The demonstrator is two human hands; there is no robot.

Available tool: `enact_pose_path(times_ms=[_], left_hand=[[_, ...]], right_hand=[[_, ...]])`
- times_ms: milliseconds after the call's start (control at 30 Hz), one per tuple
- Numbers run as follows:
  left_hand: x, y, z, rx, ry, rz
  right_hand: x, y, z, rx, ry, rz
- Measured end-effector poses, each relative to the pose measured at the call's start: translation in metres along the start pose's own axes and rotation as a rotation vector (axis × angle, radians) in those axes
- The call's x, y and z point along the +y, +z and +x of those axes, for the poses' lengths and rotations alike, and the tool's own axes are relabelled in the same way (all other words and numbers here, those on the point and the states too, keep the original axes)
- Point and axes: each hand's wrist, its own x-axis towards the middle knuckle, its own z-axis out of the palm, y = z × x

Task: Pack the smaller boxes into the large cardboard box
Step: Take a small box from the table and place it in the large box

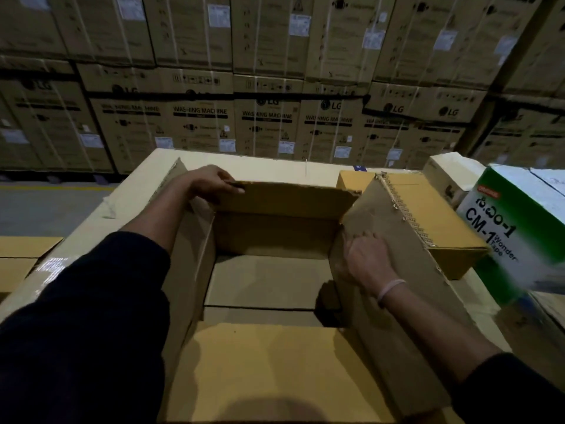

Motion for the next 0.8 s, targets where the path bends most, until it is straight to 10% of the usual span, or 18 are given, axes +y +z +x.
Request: enact_pose_path(times_ms=[133, 300, 467, 700, 800], left_hand=[[0.011, 0.025, 0.029, 0.687, -0.046, 0.005], [-0.009, 0.069, 0.048, 0.329, -0.154, 0.624], [0.004, 0.031, 0.042, 0.131, -0.178, 0.829], [0.002, 0.017, -0.005, 0.091, -0.052, 1.249], [0.0, 0.018, -0.025, 0.129, 0.005, 1.27]], right_hand=[[-0.01, 0.028, 0.001, -0.27, -0.14, -0.106], [-0.013, 0.078, -0.022, -0.461, -0.434, -0.105], [-0.032, 0.084, -0.035, -0.801, -0.337, 0.142], [-0.017, 0.012, -0.038, -0.515, -0.031, 0.594], [0.013, -0.042, -0.041, -0.692, 0.016, 0.716]])
